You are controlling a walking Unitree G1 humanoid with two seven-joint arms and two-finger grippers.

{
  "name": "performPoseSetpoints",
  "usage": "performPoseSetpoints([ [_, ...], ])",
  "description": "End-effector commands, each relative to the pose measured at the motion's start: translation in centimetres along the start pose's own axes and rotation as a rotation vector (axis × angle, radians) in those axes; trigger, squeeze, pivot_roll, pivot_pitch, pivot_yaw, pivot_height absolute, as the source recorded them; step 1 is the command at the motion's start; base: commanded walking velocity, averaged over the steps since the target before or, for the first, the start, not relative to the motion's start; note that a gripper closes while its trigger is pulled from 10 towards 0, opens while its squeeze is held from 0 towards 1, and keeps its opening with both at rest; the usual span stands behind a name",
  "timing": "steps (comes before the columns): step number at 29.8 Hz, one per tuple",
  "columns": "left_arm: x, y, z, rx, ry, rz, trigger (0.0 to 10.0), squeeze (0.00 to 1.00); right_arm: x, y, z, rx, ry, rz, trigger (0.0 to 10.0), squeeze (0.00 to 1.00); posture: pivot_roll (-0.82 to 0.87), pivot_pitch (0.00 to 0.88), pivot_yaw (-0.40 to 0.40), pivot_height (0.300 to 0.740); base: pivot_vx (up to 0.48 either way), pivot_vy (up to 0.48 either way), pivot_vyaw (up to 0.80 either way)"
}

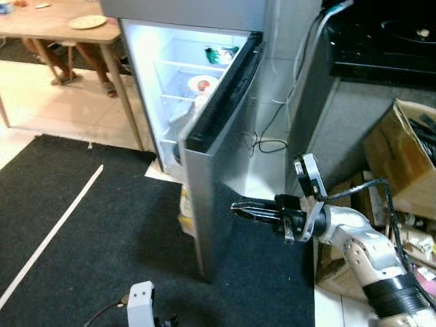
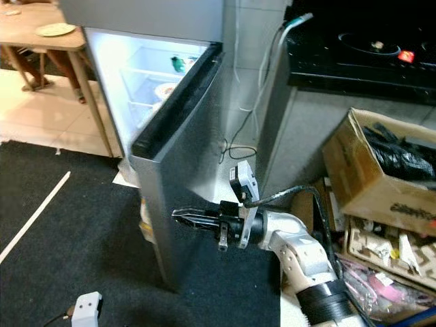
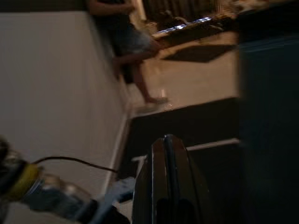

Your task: Restocking fridge

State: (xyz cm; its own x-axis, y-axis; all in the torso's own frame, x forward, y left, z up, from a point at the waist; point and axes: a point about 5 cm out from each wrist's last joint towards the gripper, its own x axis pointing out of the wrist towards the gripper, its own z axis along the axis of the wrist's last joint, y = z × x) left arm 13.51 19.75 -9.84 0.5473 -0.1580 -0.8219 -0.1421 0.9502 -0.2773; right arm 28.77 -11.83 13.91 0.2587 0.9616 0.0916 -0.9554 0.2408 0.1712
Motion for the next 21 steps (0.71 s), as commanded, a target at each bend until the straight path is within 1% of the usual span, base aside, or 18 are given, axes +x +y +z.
performPoseSetpoints([
  [1, 0.0, -0.2, -0.3, 0.001, 0.015, -0.004, 10.0, 0.0, -2.2, -2.9, -1.1, -0.03, 0.05, -0.265, 10.0, 0.0, -0.03, 0.007, -0.013, 0.74, 0.0, 0.0, 0.0],
  [2, 0.0, -0.2, -0.3, 0.001, 0.015, -0.004, 10.0, 0.0, -2.2, -2.9, -1.1, -0.03, 0.05, -0.265, 10.0, 0.0, -0.03, 0.007, -0.013, 0.74, 0.0, 0.0, 0.0],
  [3, 0.1, -0.2, -0.2, 0.002, 0.015, -0.004, 10.0, 0.0, -3.7, -4.6, -1.8, -0.03, 0.07, -0.439, 10.0, 0.0, -0.03, 0.006, -0.013, 0.74, 0.0, 0.0, 0.0],
  [4, 0.1, -0.2, -0.2, 0.002, 0.015, -0.004, 10.0, 0.0, -3.7, -4.6, -1.8, -0.03, 0.07, -0.439, 10.0, 0.0, -0.03, 0.006, -0.013, 0.74, 0.0, 0.0, 0.0],
  [5, 0.1, -0.2, -0.2, 0.003, 0.016, -0.004, 10.0, 0.0, -5.1, -5.7, -2.5, -0.012, 0.084, -0.573, 10.0, 0.0, -0.03, 0.005, -0.013, 0.74, 0.0, 0.0, 0.0],
  [6, 0.1, -0.2, -0.3, 0.008, 0.018, -0.004, 10.0, 0.0, -6.7, -6.4, -3.6, 0.015, 0.131, -0.725, 10.0, 0.0, -0.03, 0.005, -0.013, 0.74, 0.0, 0.0, 0.0],
  [7, 0.1, -0.2, -0.3, 0.008, 0.018, -0.004, 10.0, 0.0, -6.7, -6.4, -3.6, 0.015, 0.131, -0.725, 10.0, 0.0, -0.03, 0.005, -0.013, 0.74, 0.0, 0.0, 0.0],
  [8, 0.1, -0.2, -0.2, 0.011, 0.018, -0.002, 10.0, 0.0, -8.3, -6.6, -4.7, 0.037, 0.185, -0.838, 10.0, 0.0, -0.03, 0.005, -0.013, 0.74, 0.0, 0.0, 0.0],
  [9, 0.1, -0.2, -0.2, 0.011, 0.018, -0.002, 10.0, 0.0, -8.3, -6.6, -4.7, 0.037, 0.185, -0.838, 10.0, 0.0, -0.03, 0.005, -0.013, 0.74, 0.0, 0.0, 0.0],
  [10, 0.1, -0.2, -0.2, 0.015, 0.018, 0.0, 10.0, 0.0, -9.7, -6.4, -6.0, 0.059, 0.243, -0.923, 10.0, 0.0, -0.03, 0.005, -0.013, 0.74, 0.0, 0.0, 0.0],
  [11, 0.1, -0.2, -0.2, 0.029, 0.019, 0.005, 10.0, 0.0, -10.9, -6.1, -7.0, 0.055, 0.322, -0.986, 10.0, 0.0, -0.03, 0.005, -0.013, 0.74, 0.0, 0.0, 0.77],
  [12, 0.1, -0.2, -0.2, 0.029, 0.019, 0.005, 10.0, 0.0, -10.9, -6.1, -7.0, 0.055, 0.322, -0.986, 10.0, 0.0, -0.03, 0.005, -0.013, 0.74, 0.0, 0.0, 0.77],
  [14, 0.1, -0.2, -0.2, 0.036, 0.019, 0.007, 10.0, 0.0, -11.8, -5.6, -7.9, 0.062, 0.385, -1.031, 10.0, 0.0, -0.03, 0.005, -0.013, 0.74, 0.0, 0.0, 0.76],
  [20, 0.1, -0.2, -0.1, 0.037, 0.017, 0.006, 10.0, 0.0, -11.7, -5.5, -8.0, 0.066, 0.385, -1.027, 10.0, 0.0, -0.03, 0.0, -0.012, 0.74, 0.0, 0.0, 0.76],
  [21, 0.1, -0.1, 0.0, 0.039, 0.014, 0.006, 10.0, 0.0, -11.0, -5.8, -8.1, 0.047, 0.387, -1.02, 10.0, 0.0, -0.03, 0.0, -0.012, 0.74, 0.0, 0.0, 0.76],
])
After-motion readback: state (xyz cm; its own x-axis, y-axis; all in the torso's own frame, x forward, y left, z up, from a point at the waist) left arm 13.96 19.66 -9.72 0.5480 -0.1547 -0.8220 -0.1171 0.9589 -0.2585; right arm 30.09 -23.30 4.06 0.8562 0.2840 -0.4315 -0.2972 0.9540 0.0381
